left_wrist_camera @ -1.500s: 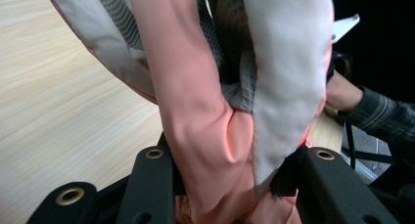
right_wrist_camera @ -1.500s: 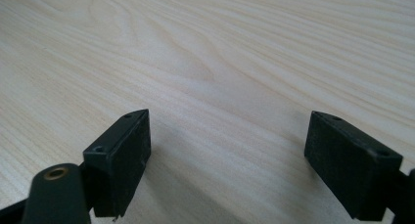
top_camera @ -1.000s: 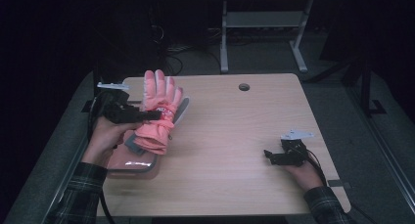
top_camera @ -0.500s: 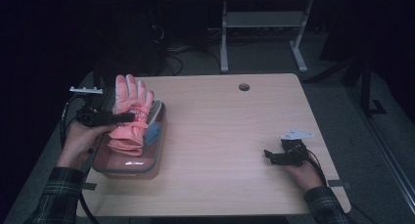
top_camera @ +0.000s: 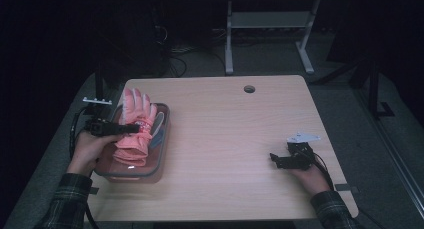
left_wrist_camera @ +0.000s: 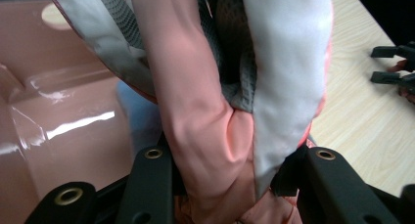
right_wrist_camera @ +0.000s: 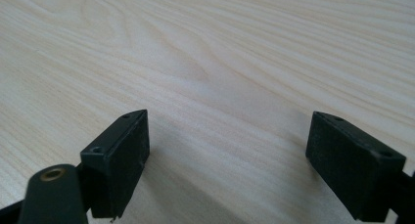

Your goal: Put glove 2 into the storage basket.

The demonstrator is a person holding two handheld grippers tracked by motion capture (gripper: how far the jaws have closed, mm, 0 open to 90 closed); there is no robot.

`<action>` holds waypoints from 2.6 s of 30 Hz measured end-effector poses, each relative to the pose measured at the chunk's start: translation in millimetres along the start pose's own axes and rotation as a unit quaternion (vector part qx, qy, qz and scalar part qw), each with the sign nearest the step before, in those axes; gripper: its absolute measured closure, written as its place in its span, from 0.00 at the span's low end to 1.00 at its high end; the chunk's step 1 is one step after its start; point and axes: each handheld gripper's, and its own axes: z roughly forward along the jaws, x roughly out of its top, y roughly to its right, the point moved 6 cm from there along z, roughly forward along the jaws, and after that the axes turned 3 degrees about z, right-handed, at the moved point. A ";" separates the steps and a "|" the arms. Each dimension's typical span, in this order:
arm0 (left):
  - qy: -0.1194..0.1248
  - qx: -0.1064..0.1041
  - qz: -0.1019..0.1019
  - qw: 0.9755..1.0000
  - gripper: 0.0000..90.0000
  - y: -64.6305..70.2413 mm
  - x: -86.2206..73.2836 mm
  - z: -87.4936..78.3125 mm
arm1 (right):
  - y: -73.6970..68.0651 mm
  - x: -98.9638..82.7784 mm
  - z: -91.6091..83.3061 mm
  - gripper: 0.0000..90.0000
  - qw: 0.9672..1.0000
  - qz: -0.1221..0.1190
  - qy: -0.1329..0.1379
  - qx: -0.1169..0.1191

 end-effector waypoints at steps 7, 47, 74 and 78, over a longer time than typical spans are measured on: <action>-0.025 -0.007 -0.010 1.000 0.67 -2.9 -8.3 22.2 | 0.0 0.0 0.0 0.18 1.000 0.000 0.000 0.000; -0.003 -0.031 0.000 1.000 0.30 -15.9 -7.4 10.4 | -0.1 0.0 0.0 0.18 1.000 0.000 0.000 0.000; 0.085 -0.008 0.086 0.993 0.23 16.9 19.0 -31.0 | 0.0 0.0 0.0 0.18 1.000 -0.001 0.000 0.000; 0.087 -0.012 0.097 0.991 0.20 28.3 23.0 -26.6 | 0.0 -0.1 -0.1 0.18 1.000 0.000 0.000 0.000</action>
